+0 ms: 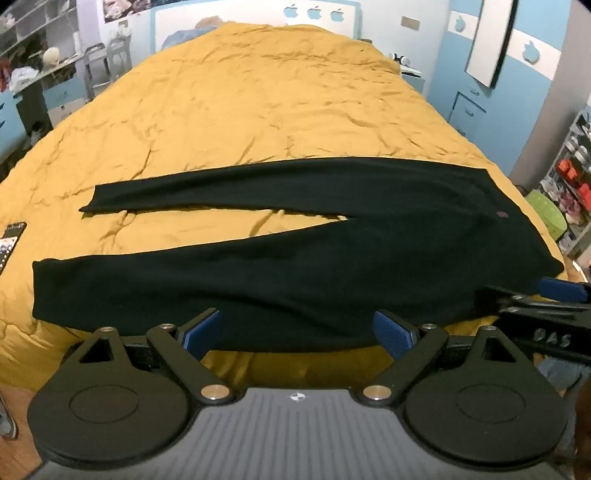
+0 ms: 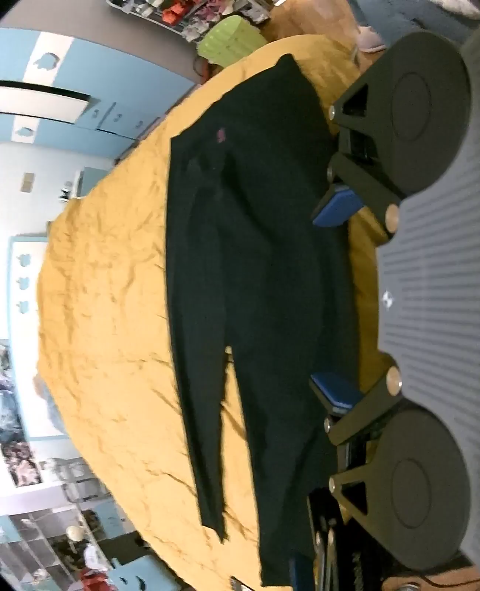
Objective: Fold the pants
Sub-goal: 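Move both grippers toward the black trousers' leg hems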
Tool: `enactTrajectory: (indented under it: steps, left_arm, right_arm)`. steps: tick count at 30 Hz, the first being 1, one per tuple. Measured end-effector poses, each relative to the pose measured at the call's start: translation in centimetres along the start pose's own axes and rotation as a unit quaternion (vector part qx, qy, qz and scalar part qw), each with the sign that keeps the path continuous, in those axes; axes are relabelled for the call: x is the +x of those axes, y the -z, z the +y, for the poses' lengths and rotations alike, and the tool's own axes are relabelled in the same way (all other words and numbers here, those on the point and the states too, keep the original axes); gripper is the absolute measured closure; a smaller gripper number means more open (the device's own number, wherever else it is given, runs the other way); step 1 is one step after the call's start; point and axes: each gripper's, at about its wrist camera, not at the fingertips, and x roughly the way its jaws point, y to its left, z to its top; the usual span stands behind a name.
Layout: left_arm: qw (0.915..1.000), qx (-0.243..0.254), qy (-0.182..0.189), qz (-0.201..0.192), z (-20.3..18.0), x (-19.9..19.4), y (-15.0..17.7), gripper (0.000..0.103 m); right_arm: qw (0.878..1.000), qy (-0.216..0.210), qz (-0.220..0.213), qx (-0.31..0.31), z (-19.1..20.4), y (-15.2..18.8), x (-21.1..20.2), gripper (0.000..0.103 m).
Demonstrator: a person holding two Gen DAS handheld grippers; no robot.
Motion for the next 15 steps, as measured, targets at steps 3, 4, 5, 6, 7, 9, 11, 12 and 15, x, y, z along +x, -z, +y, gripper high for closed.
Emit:
enactTrajectory:
  steps: [3, 4, 5, 6, 7, 9, 11, 12, 15]
  left_arm:
    - [0.9997, -0.007, -0.024, -0.004, 4.1, 1.0, 0.5, 0.000]
    - [0.9994, -0.012, -0.033, -0.003, 6.5, 1.2, 0.9, 0.000]
    - [0.9990, -0.021, -0.039, 0.001, 9.6, 1.2, 1.5, 0.000]
    - [0.9986, -0.032, -0.042, 0.003, 13.6, 0.9, 2.2, 0.000]
    - [0.9981, -0.044, -0.044, 0.003, 18.3, 0.3, 3.3, 0.000]
    - [0.9960, -0.073, -0.051, 0.004, 20.8, 0.6, 3.7, 0.000]
    - [0.9928, -0.095, -0.072, -0.008, 24.1, 1.0, 4.2, 0.000]
    - [0.9907, -0.106, -0.084, -0.006, 25.4, 1.3, 4.4, 0.001]
    - [0.9852, -0.138, -0.101, -0.003, 29.4, 2.2, 5.2, 0.013]
  right_arm:
    - [1.000, 0.000, -0.006, 0.012, -1.0, -0.1, 2.1, 0.021]
    - [1.000, 0.002, -0.015, 0.015, -1.4, -0.1, 2.8, 0.021]
    - [1.000, 0.003, -0.025, 0.015, -1.8, -0.1, 3.4, 0.021]
    - [0.999, 0.002, -0.037, 0.013, -2.1, -0.1, 3.9, 0.021]
    - [0.999, 0.006, -0.049, 0.010, -2.6, -0.1, 4.4, 0.021]
    - [0.997, 0.021, -0.067, 0.013, -3.6, 0.0, 5.3, 0.021]
    - [0.997, 0.016, -0.079, 0.020, -4.9, 0.0, 6.3, 0.021]
    - [0.996, 0.015, -0.080, 0.027, -5.6, -0.1, 6.9, 0.021]
    - [0.994, 0.032, -0.091, 0.045, -7.6, -0.1, 8.4, 0.021]
